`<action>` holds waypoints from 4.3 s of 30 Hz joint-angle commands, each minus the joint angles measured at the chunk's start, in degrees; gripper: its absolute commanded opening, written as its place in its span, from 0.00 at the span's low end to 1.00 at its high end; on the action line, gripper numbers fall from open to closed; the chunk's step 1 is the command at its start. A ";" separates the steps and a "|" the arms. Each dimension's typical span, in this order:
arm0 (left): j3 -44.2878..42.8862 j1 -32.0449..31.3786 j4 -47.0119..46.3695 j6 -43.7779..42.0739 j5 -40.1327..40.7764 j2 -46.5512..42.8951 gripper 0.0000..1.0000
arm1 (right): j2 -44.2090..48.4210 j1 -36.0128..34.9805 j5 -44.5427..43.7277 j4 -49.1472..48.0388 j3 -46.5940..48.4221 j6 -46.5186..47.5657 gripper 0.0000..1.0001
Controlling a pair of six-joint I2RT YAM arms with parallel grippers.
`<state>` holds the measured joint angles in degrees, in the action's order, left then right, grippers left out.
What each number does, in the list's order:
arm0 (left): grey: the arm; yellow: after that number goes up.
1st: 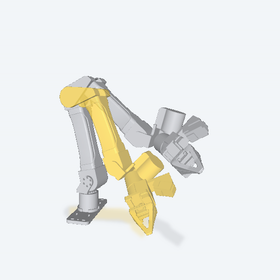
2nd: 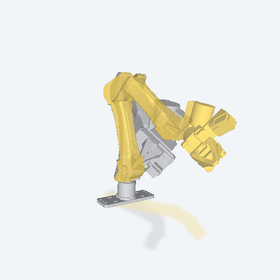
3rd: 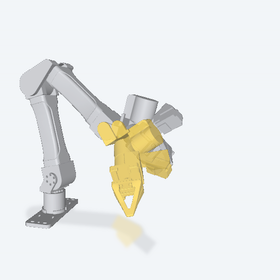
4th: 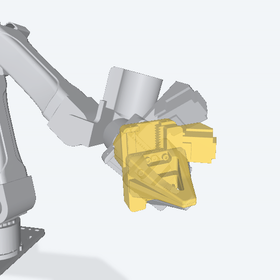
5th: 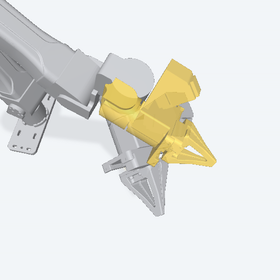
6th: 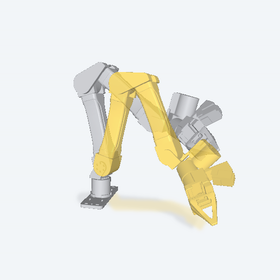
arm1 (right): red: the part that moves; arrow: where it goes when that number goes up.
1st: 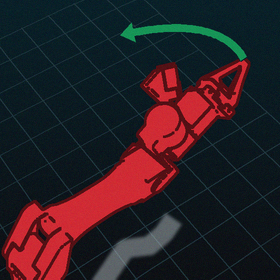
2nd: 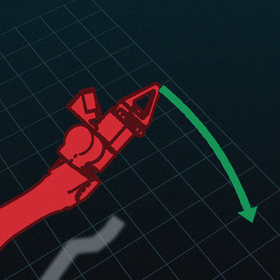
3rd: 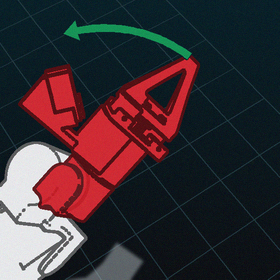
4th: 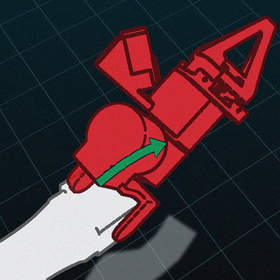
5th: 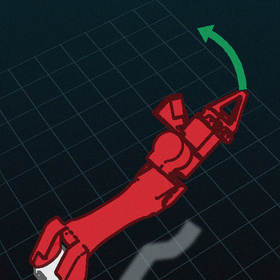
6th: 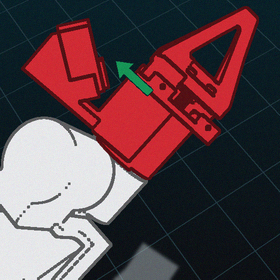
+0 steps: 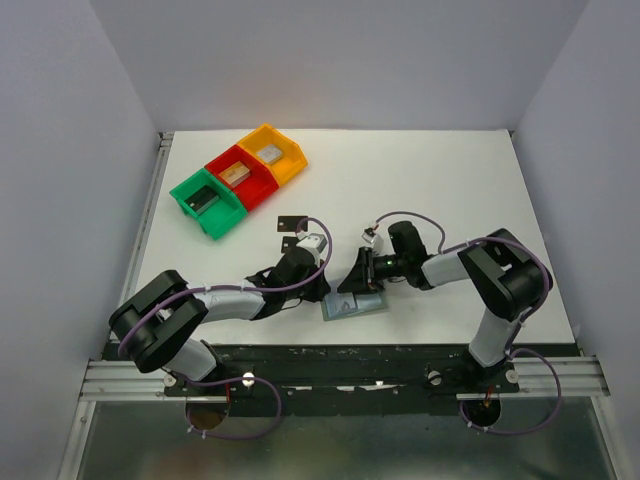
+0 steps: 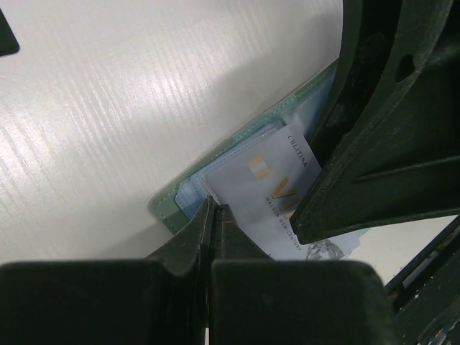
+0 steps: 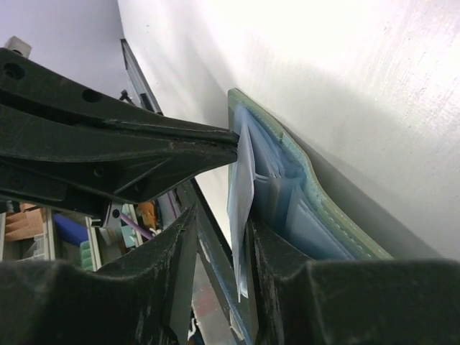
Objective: Take the credit cards out of the card holder
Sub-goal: Remove the credit card from the card holder, then place the credit card at the center of the board.
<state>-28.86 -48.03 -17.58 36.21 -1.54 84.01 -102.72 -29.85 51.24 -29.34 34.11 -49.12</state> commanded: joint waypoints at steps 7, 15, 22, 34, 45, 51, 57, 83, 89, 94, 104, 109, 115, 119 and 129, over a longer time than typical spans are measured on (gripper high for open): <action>0.91 -0.92 0.89 -0.43 -1.54 0.19 0.00 | 0.06 -2.85 -2.90 10.89 3.16 6.50 0.39; 1.18 -0.92 2.03 0.35 -0.48 -0.25 0.00 | 4.62 -2.94 -4.22 14.66 3.24 7.64 0.37; 0.65 -0.92 3.08 0.71 0.13 0.19 0.00 | 7.62 -2.85 -5.71 17.21 2.98 8.08 0.34; 0.83 -0.75 3.96 0.97 1.10 0.19 0.00 | 11.57 -1.62 -7.30 20.29 2.72 8.96 0.33; 1.00 -0.40 4.31 1.32 1.10 0.54 0.00 | 14.03 -0.48 -7.74 23.01 3.16 10.27 0.31; 1.09 -0.13 4.14 1.59 1.10 0.54 0.00 | 14.65 0.05 -7.82 23.72 3.16 10.71 0.30; 1.44 -0.05 4.05 1.68 1.01 0.28 0.00 | 15.00 0.40 -7.91 23.98 2.90 10.80 0.28; 2.58 0.04 3.70 2.38 1.10 -1.30 0.00 | 16.76 2.25 -11.60 28.37 2.54 13.00 0.16; 3.11 0.04 3.52 2.55 2.68 -1.92 0.00 | 18.08 2.69 -14.76 32.85 3.16 13.88 0.09; 3.11 0.04 3.43 2.55 2.60 -2.00 0.00 | 19.04 2.86 -18.54 37.86 4.21 15.37 0.00; 1.97 0.04 3.52 0.45 2.33 -3.67 0.00 | 29.23 2.86 -31.37 49.55 7.90 20.11 0.00; -0.49 -0.05 4.56 -1.49 1.54 -10.08 0.36 | 34.07 2.86 -31.12 53.86 11.06 23.80 0.00; -5.41 -0.05 10.19 -2.81 2.94 -20.01 0.66 | 36.27 2.86 -27.97 59.57 15.98 28.99 0.00; -6.65 0.30 13.10 -5.52 2.26 -28.26 0.73 | 37.85 2.43 -13.06 55.47 15.64 31.02 0.00; -7.88 7.77 17.14 -10.01 -33.23 -44.01 0.71 | 39.00 -5.39 15.19 38.13 11.59 30.84 0.00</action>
<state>-35.14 -42.22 -3.99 29.71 -15.51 44.18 -62.67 -32.08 51.94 15.53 46.06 -19.33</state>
